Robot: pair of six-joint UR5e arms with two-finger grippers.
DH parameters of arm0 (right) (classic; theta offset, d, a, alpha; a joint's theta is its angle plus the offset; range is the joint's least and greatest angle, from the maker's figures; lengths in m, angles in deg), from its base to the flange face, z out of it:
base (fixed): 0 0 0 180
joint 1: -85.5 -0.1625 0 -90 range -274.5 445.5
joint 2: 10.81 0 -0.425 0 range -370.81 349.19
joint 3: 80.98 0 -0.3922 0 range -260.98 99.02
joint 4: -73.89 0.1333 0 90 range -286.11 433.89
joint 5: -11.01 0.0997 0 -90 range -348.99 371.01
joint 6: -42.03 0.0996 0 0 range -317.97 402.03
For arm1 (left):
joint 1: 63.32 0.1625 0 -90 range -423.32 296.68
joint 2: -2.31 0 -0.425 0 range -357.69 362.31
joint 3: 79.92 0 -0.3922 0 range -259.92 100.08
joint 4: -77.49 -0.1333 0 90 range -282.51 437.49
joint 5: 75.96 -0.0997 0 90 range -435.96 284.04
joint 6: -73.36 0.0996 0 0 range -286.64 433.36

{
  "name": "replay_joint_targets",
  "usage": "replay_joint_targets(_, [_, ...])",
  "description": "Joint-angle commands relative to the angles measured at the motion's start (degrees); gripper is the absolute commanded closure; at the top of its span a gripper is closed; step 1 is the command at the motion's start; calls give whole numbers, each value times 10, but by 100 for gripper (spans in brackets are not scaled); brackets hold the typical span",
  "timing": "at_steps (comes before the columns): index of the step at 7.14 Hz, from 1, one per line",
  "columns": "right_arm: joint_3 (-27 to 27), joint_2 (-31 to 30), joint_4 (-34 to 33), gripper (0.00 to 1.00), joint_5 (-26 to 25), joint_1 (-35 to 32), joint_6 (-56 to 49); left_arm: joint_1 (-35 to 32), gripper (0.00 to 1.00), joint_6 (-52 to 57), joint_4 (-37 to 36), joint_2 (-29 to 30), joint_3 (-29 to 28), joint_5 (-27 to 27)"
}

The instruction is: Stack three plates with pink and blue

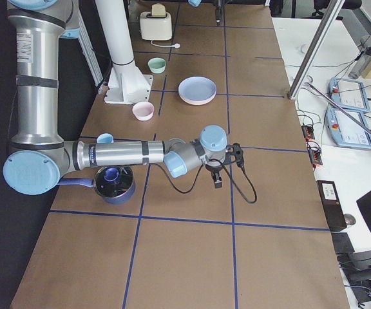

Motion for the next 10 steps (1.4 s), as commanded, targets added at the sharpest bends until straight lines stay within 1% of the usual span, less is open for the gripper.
replay_joint_targets(1, [-42, -1, -57, 0, 11, -78, -75, -130, 1, 288, -159, -21, 0, -3])
replay_joint_targets(2, [-40, 1, -91, 0, 12, -89, -115, -157, 1, 373, -213, -29, -11, 2])
replay_joint_targets(3, [-27, 4, -143, 0, 12, -93, -142, -176, 1, 402, -246, -31, -20, 4])
replay_joint_targets(5, [15, 22, -267, 0, 11, -101, -189, -177, 0, 397, -294, -29, -20, 4])
replay_joint_targets(7, [20, 24, -276, 0, 2, -103, -195, -199, 0, 398, -347, -24, -17, 5])
replay_joint_targets(9, [38, 15, -274, 0, -7, -104, -195, -201, 0, 404, -350, -34, -7, 4])
replay_joint_targets(10, [40, 0, -264, 0, -19, -102, -197, -200, 0, 400, -339, -60, -5, 7])
